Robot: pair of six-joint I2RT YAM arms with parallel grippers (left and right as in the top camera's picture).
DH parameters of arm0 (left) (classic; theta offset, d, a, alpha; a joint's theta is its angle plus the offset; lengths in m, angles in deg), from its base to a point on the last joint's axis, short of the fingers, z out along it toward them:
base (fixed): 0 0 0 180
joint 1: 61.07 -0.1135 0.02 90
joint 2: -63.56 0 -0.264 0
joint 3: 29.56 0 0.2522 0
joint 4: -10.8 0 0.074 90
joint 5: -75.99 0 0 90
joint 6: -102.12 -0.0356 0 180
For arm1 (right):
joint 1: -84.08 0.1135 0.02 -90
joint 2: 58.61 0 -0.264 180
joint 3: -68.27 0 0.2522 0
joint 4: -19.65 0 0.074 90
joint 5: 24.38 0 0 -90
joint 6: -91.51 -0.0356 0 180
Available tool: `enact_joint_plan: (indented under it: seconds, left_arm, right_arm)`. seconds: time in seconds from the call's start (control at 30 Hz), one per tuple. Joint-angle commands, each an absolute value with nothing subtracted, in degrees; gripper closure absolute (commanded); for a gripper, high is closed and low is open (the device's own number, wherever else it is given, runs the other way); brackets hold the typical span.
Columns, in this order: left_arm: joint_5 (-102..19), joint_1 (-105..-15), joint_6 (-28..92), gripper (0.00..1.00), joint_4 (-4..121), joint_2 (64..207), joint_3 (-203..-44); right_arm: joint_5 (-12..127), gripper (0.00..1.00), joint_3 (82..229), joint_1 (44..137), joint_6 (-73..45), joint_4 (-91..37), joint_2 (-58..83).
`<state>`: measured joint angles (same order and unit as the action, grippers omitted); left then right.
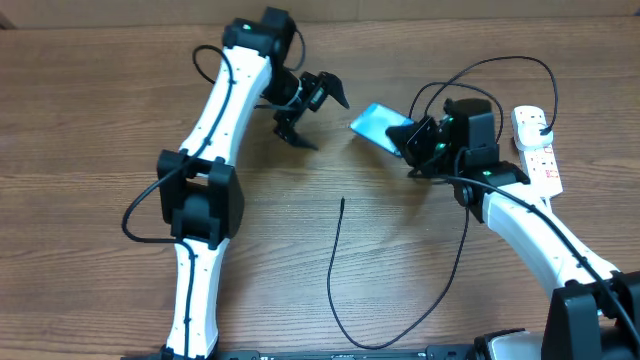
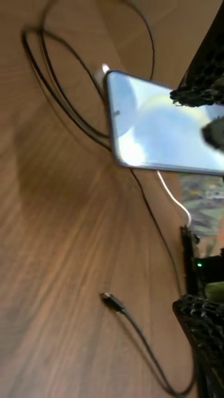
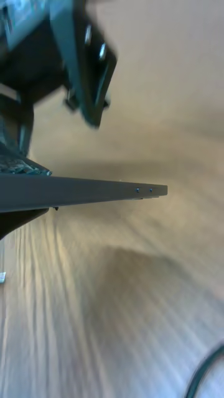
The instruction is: Plug charger to phone and switch on socket
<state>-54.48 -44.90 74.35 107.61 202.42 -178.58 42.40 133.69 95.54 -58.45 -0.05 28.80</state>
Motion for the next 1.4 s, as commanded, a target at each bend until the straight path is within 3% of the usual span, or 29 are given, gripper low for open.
enact_joint_plan:
  seconds: [0.0, 0.4, 1.37]
  left_arm:
    - [-50.89, -45.41, 72.06, 0.00, 106.25, 195.04, -180.05]
    - [-47.75, -45.30, 72.63, 0.00, 101.40, 188.76, -180.05]
    - [-46.59, -45.19, 72.74, 0.00, 100.96, 188.79, -180.05]
  right_arm:
    - [37.04, 0.96, 134.89, 94.93, -70.80, 4.04, 28.63]
    - [31.62, 0.96, 134.89, 94.93, -97.25, 13.02, 28.63]
    - [30.79, 0.96, 134.89, 94.93, -97.73, 16.10, 28.63]
